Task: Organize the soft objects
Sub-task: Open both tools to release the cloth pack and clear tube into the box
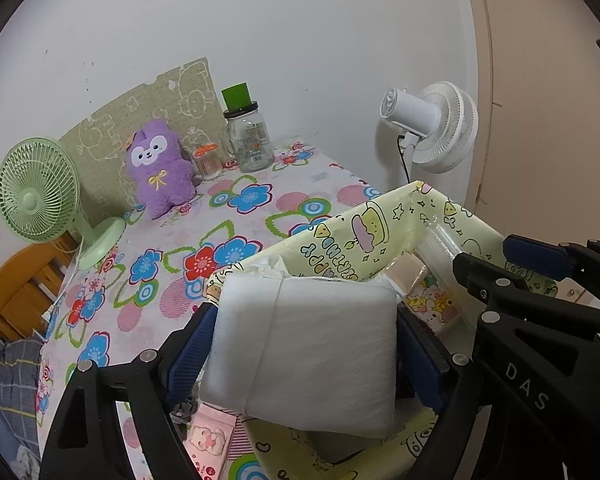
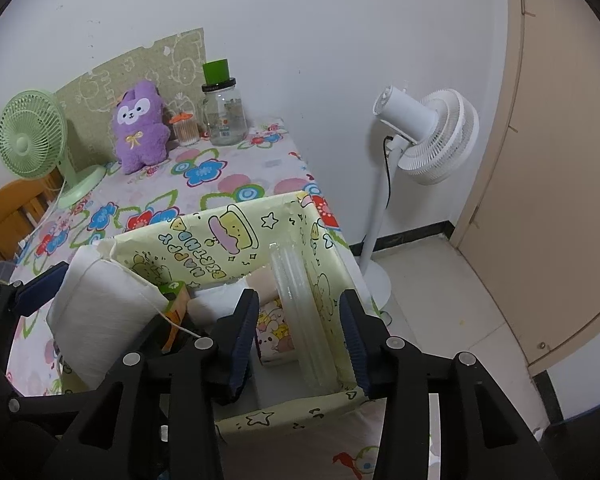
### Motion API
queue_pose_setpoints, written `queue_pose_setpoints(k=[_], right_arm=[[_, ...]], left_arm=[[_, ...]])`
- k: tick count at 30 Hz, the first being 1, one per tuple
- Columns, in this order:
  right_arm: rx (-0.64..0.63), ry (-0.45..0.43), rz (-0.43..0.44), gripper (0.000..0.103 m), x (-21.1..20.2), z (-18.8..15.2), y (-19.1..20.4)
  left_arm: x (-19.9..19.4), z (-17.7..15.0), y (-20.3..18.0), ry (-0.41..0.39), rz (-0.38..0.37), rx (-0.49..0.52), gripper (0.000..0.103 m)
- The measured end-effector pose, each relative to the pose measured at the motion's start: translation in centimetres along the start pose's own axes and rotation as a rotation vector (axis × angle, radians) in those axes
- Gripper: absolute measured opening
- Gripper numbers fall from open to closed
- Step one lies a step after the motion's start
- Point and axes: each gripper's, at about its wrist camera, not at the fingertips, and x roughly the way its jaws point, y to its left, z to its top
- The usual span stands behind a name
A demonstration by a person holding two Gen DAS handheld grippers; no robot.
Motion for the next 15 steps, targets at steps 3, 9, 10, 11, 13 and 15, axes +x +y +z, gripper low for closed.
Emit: queue_pose_setpoints(k=[3,9,10,11,13,15], right_arm=[[0.008,-0.009,0.003,0.048,-0.4,0.1,-0.2],[0.02,-0.097,-0.031,0.082,-2.3,0.5,-0.8],[0.018,-0.11,-0.034,0.082,-2.7,0.6,-0.7],[0.014,-0.111,-0.034,0.082,-2.8,0.7,-0.7],[0.0,-0.114,-0.033,0.083,-3.1,0.6,-0.4],[-0.004,-0.115,-0.031,0.083,-3.2,0.6,-0.1]], left_arm=[[-0.3,0.0,0.0,-0.007,-0.009,-0.005,0.087],[-1.6,0.4,-0.1,-0.051,-0.054,-0.015,0.086],[-1.8,0.5,-0.2,-0.06,-0.058,-0.012,0.089],[-2.0,0.5,-0.4,-0.07,-0.063,-0.003,0.091],[-2.2,0.5,-0.8,-0.079,-0.059,0.013,0.098],[-2.5,0.4,-1.1,-0.101,-0.055,0.035,0.103]])
